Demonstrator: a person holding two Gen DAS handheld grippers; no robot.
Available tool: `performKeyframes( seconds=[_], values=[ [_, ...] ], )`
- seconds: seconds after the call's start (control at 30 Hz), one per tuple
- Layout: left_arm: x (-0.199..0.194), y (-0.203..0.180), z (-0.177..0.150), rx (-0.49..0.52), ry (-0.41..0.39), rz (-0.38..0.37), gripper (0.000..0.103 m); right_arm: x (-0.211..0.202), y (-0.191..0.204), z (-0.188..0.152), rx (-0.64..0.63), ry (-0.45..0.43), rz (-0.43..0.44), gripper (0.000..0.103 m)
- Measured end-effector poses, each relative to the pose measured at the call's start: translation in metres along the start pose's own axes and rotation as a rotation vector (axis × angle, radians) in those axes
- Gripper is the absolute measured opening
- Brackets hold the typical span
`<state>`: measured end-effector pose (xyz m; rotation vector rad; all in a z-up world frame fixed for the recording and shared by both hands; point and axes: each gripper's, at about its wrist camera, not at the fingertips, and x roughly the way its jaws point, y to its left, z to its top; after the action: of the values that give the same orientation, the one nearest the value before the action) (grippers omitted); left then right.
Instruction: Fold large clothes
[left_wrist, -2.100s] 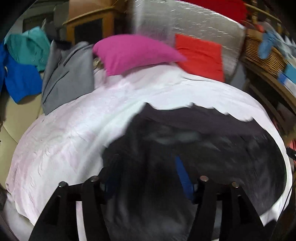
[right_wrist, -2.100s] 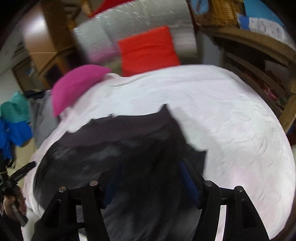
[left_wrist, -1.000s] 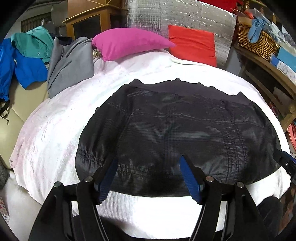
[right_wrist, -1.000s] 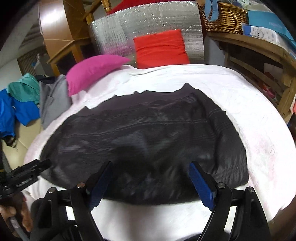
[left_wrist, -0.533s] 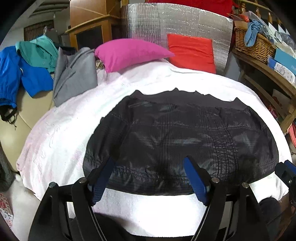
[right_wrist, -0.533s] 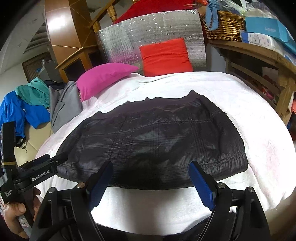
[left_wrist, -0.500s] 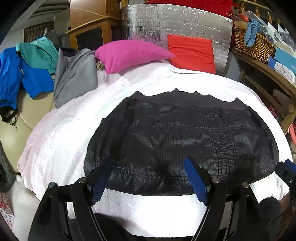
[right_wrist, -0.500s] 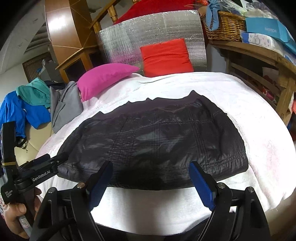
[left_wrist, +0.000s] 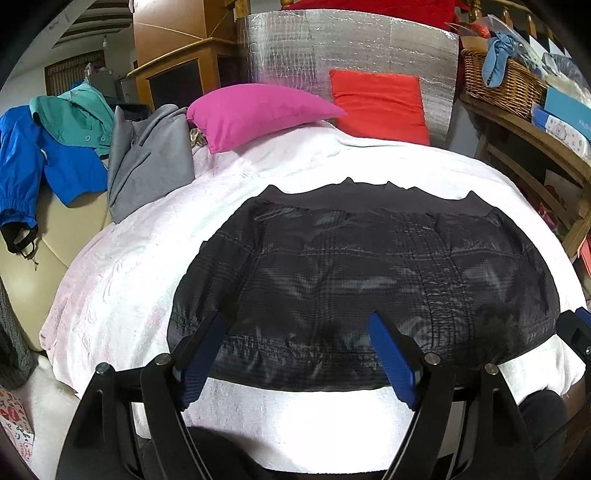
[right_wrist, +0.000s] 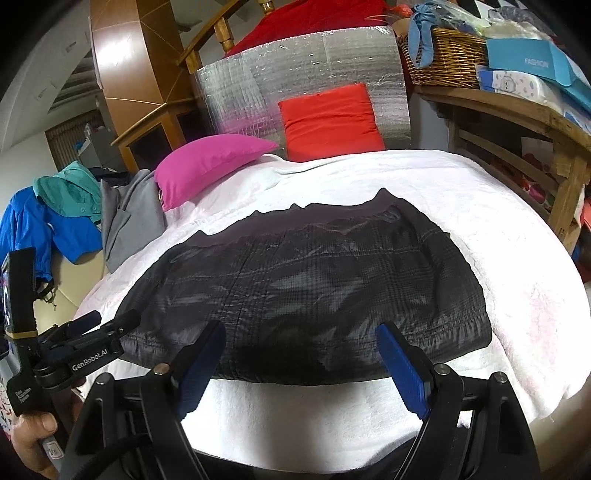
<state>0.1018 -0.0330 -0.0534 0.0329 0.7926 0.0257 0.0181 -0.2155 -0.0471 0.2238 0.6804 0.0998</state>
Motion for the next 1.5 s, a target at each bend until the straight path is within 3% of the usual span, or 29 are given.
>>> performKeyframes(
  seconds=[0.5,0.6,1.5],
  values=[
    [-0.006,-0.004,0.003,-0.018,0.004,-0.035,0.081,0.003,0.008,0.005,-0.068,0.005,-0.051,0.087],
    [-0.008,-0.004,0.003,-0.021,0.006,-0.05,0.081,0.006,0.011,0.005,-0.078,0.021,-0.071,0.096],
    [-0.016,-0.019,0.006,0.014,0.003,-0.085,0.089,0.002,0.012,0.011,-0.101,0.016,-0.118,0.097]
  ],
)
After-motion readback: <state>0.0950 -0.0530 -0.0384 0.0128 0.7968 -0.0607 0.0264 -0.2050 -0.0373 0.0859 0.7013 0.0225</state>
